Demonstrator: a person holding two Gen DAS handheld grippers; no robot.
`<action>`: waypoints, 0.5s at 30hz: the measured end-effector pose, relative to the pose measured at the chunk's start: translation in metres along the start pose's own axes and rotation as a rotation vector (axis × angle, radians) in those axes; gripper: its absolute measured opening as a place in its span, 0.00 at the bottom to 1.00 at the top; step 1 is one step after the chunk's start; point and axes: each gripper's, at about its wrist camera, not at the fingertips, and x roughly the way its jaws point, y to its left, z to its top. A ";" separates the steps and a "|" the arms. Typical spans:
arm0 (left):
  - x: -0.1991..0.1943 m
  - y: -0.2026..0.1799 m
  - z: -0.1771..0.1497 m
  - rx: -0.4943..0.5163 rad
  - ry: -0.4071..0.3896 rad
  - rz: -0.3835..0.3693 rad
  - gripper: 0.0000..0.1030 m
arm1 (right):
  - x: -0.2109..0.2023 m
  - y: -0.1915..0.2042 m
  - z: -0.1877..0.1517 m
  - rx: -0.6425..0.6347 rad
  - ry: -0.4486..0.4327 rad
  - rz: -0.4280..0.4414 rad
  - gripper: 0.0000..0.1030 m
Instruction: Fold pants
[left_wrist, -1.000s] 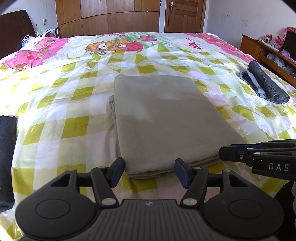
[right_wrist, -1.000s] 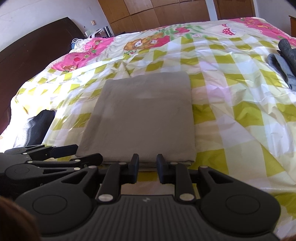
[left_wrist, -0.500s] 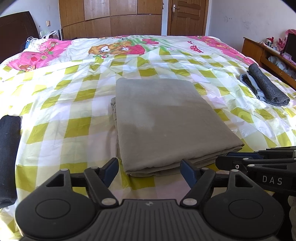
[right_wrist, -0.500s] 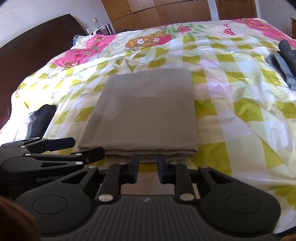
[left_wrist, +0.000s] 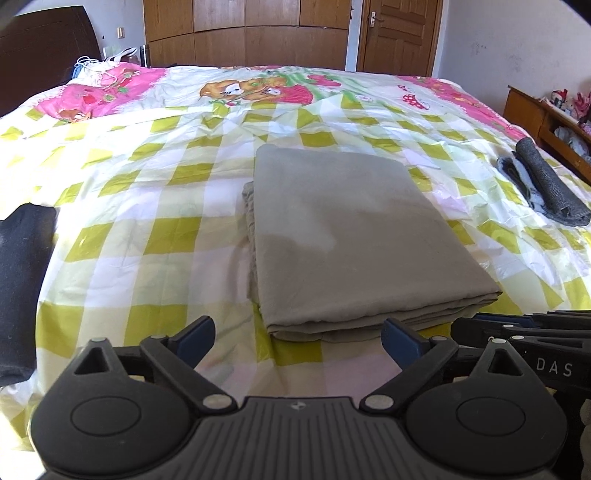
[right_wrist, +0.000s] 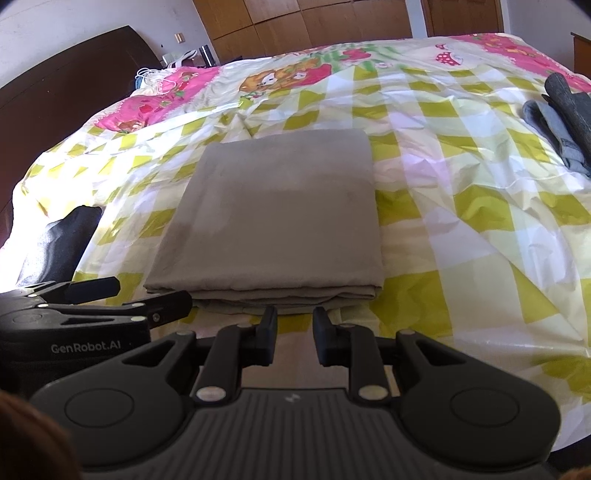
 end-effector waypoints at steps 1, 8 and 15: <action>0.000 -0.001 -0.001 0.002 0.001 0.002 1.00 | 0.001 0.000 0.000 -0.001 0.005 -0.003 0.22; 0.000 -0.012 -0.004 0.059 0.008 0.049 1.00 | 0.002 0.004 -0.004 -0.019 0.021 -0.002 0.25; 0.002 -0.011 -0.005 0.038 0.033 0.033 1.00 | 0.002 0.003 -0.006 -0.011 0.027 -0.018 0.27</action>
